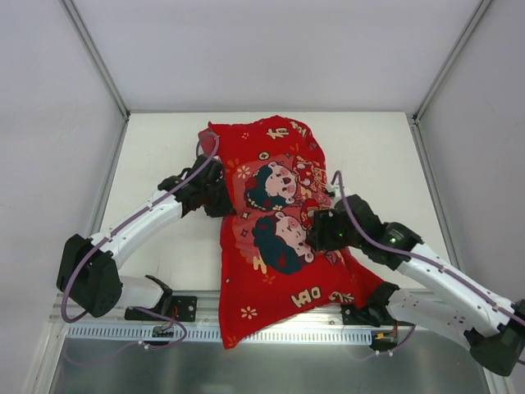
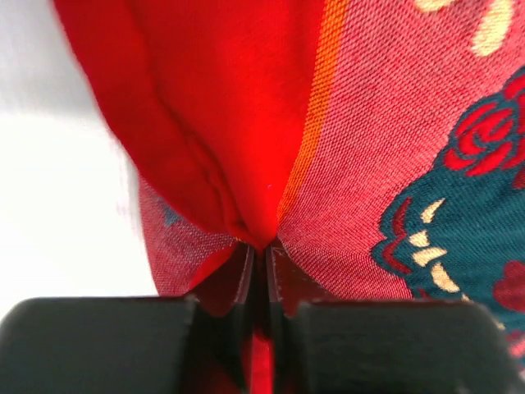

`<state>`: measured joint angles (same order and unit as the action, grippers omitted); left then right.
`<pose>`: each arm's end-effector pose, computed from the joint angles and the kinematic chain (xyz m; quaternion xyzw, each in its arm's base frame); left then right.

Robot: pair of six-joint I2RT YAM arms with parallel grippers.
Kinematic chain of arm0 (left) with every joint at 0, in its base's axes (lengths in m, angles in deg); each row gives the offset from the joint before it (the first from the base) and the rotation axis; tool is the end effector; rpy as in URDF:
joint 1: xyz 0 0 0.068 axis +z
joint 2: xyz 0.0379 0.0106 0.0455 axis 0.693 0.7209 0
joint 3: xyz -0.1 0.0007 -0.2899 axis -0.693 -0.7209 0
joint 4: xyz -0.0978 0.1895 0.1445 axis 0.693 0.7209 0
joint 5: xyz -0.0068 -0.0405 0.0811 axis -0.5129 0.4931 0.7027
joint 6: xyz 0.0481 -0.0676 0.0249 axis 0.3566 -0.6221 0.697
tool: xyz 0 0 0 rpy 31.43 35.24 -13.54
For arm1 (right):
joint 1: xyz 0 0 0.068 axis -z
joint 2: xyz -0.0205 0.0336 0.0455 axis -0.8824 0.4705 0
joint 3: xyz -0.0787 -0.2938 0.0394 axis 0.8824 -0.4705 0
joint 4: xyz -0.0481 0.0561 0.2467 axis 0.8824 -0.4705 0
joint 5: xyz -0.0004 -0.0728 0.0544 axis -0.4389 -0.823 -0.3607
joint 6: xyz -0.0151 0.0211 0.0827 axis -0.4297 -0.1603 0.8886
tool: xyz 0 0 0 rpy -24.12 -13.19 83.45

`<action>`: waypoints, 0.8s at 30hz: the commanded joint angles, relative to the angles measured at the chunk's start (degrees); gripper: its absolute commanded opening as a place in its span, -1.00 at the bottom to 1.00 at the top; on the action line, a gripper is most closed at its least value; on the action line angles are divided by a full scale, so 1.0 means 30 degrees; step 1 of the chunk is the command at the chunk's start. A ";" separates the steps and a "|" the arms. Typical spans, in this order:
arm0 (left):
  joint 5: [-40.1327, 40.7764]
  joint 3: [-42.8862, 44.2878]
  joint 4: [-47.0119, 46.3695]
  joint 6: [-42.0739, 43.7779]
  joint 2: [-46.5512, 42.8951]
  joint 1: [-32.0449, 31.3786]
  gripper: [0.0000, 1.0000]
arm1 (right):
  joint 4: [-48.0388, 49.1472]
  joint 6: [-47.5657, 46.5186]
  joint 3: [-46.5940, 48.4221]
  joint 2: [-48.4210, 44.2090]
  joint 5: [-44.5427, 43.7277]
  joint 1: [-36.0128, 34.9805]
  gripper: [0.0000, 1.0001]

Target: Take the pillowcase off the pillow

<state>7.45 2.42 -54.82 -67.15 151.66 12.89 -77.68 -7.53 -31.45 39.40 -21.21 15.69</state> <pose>0.2476 -0.1551 0.2686 -0.0792 0.9329 -0.2359 0.2602 0.1261 0.1249 0.2961 -0.2321 0.8655 0.2001 0.3961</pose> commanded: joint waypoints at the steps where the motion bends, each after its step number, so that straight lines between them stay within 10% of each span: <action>1: -0.1542 0.0021 -0.0412 0.0306 -0.0506 0.0102 -1.00 | 0.1740 0.1238 -0.0780 0.1213 0.1884 -0.1223 -0.34; 4: -0.2065 0.1863 -0.0237 0.1333 -0.0974 0.0744 -1.00 | 0.0867 0.0158 0.1235 0.1887 0.0101 -0.1374 -0.98; 14: -0.3915 1.2173 0.1315 0.2536 -0.3172 0.4644 -1.00 | 0.1355 -0.2572 0.7864 0.1127 -0.0936 -0.1345 -0.99; 24: -0.2919 1.0659 0.1960 0.2859 -0.3058 0.5053 -1.00 | 0.3001 -0.0169 0.4437 0.2503 0.0270 -0.2572 -0.99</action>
<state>-3.19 35.40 -44.42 -59.78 140.44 26.51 -70.62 -9.83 -16.48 46.75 -20.29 9.55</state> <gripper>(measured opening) 0.021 0.046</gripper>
